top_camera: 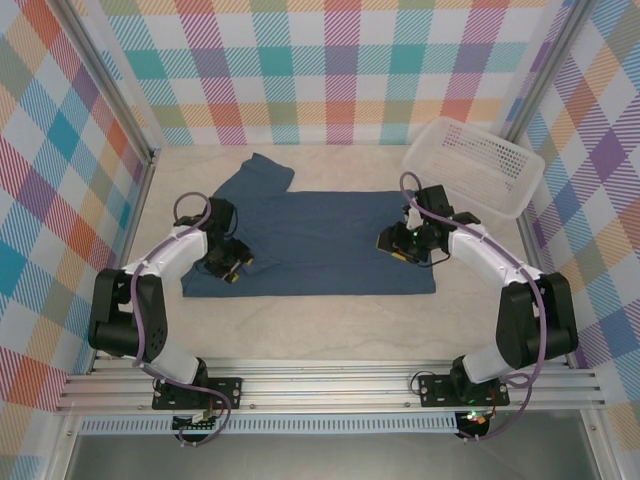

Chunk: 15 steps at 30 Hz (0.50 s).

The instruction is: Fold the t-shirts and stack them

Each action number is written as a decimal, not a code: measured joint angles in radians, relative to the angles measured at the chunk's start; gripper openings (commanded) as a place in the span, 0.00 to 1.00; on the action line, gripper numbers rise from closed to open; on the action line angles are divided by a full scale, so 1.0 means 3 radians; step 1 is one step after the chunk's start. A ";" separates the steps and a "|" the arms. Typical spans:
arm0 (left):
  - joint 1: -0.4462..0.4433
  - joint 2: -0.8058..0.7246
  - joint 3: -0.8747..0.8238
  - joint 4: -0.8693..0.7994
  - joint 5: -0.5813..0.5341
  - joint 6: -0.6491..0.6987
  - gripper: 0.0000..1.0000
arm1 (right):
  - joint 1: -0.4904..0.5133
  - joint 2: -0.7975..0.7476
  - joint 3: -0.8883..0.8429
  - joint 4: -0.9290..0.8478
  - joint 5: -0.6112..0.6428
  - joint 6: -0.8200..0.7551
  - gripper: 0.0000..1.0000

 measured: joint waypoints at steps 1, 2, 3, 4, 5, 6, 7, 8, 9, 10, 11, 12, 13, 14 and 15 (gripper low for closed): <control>0.0001 0.0033 -0.0014 -0.0005 0.0015 -0.0031 0.43 | 0.0009 0.0001 0.0000 0.0067 -0.0079 0.0001 0.46; 0.0001 0.0086 -0.0017 0.0008 0.0032 -0.0053 0.43 | 0.0022 0.0008 0.0000 0.0126 -0.0160 0.0008 0.46; 0.0001 0.0142 -0.0017 0.0041 0.0048 -0.0074 0.42 | 0.0027 0.0010 0.0000 0.0169 -0.0231 0.0015 0.46; 0.0001 0.0186 -0.0017 0.0064 0.0062 -0.0084 0.41 | 0.0029 0.0011 0.0003 0.0203 -0.0284 0.0032 0.45; 0.0001 0.0233 -0.0015 0.0095 0.0080 -0.0099 0.39 | 0.0029 0.0014 0.0010 0.0224 -0.0328 0.0041 0.45; 0.0001 0.0280 -0.0015 0.0132 0.0097 -0.0112 0.38 | 0.0029 0.0018 0.0019 0.0244 -0.0375 0.0050 0.45; 0.0000 0.0317 -0.0010 0.0155 0.0102 -0.0118 0.36 | 0.0029 0.0018 0.0027 0.0257 -0.0407 0.0052 0.45; -0.0004 0.0359 -0.0004 0.0183 0.0108 -0.0126 0.34 | 0.0029 0.0020 0.0037 0.0263 -0.0432 0.0053 0.45; -0.0017 0.0395 0.0000 0.0214 0.0117 -0.0132 0.32 | 0.0029 0.0020 0.0043 0.0270 -0.0454 0.0055 0.45; -0.0020 0.0418 0.0005 0.0233 0.0120 -0.0136 0.30 | 0.0029 0.0020 0.0046 0.0277 -0.0468 0.0055 0.45; -0.0024 0.0439 0.0006 0.0245 0.0120 -0.0144 0.28 | 0.0029 0.0020 0.0048 0.0280 -0.0481 0.0055 0.44; -0.0033 0.0456 0.0009 0.0258 0.0118 -0.0148 0.25 | 0.0029 0.0020 0.0048 0.0281 -0.0488 0.0057 0.44; -0.0038 0.0472 0.0015 0.0271 0.0117 -0.0148 0.23 | 0.0029 0.0020 0.0048 0.0282 -0.0495 0.0062 0.44; -0.0041 0.0492 0.0031 0.0278 0.0117 -0.0150 0.20 | 0.0029 0.0020 0.0048 0.0286 -0.0497 0.0064 0.44; -0.0045 0.0515 0.0052 0.0290 0.0117 -0.0154 0.19 | 0.0029 0.0020 0.0048 0.0287 -0.0498 0.0067 0.44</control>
